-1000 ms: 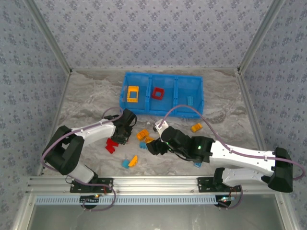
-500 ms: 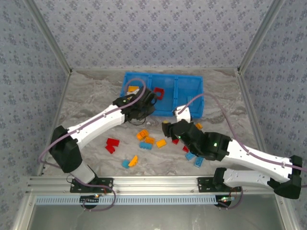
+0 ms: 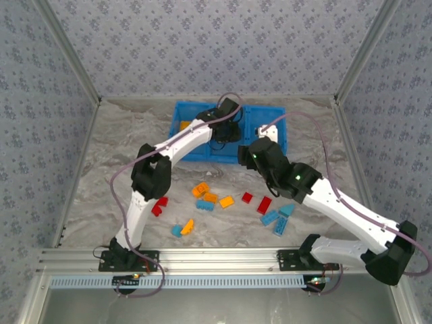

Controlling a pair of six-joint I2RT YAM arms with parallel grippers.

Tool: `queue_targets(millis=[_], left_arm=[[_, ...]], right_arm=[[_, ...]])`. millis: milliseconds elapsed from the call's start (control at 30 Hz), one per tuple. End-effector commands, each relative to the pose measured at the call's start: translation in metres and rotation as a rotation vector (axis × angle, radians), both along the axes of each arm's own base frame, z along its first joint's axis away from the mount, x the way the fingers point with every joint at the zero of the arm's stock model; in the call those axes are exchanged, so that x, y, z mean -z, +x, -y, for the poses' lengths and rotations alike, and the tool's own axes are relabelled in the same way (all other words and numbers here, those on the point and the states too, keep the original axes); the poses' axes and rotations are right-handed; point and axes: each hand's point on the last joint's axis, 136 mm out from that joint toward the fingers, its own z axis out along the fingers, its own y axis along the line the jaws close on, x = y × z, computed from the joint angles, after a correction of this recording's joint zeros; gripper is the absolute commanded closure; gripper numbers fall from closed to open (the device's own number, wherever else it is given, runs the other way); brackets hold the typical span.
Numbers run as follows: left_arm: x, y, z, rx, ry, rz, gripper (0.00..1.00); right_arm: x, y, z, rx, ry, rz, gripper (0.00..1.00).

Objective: Sort the legos into containers by color

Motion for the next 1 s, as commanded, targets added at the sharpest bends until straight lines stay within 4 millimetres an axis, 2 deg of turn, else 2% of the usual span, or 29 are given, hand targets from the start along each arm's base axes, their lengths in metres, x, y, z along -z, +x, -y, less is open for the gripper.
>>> queue_targets(millis=[0,200,333,400,533,667,767,833,933,967], left_arm=[[-0.003,0.012,0.006,0.080,-0.023,-0.014,0.82],[0.017,0.029,0.013,0.106,-0.035,-0.043,0.78],[0.013,0.030,0.014,0.116,-0.040,-0.035,0.64],[0.004,0.029,0.013,0.122,-0.042,-0.023,0.59],[-0.018,0.026,0.006,0.114,-0.043,0.007,0.53],[-0.050,0.019,-0.003,0.093,-0.064,0.055,0.52],[-0.082,0.002,-0.013,0.076,-0.081,0.112,0.49],[-0.107,-0.014,-0.016,0.081,-0.129,0.170,0.45],[-0.128,-0.057,-0.021,0.133,-0.155,0.231,0.38],[-0.133,-0.074,-0.023,0.157,-0.161,0.245,0.30]], right_arm=[[-0.015,0.006,-0.017,-0.050,0.042,0.018,0.27],[-0.007,0.006,-0.023,-0.062,0.049,-0.001,0.28],[0.002,0.002,-0.018,-0.052,0.039,-0.023,0.28],[0.008,-0.001,-0.012,-0.031,0.037,-0.038,0.28],[0.021,-0.012,0.010,0.045,0.011,-0.081,0.28],[0.049,-0.036,0.063,0.269,-0.025,-0.204,0.28],[0.080,-0.058,0.099,0.410,-0.041,-0.336,0.27],[0.104,-0.071,0.113,0.453,-0.045,-0.431,0.25],[0.134,-0.081,0.120,0.462,-0.027,-0.558,0.22],[0.143,-0.084,0.122,0.461,-0.025,-0.595,0.21]])
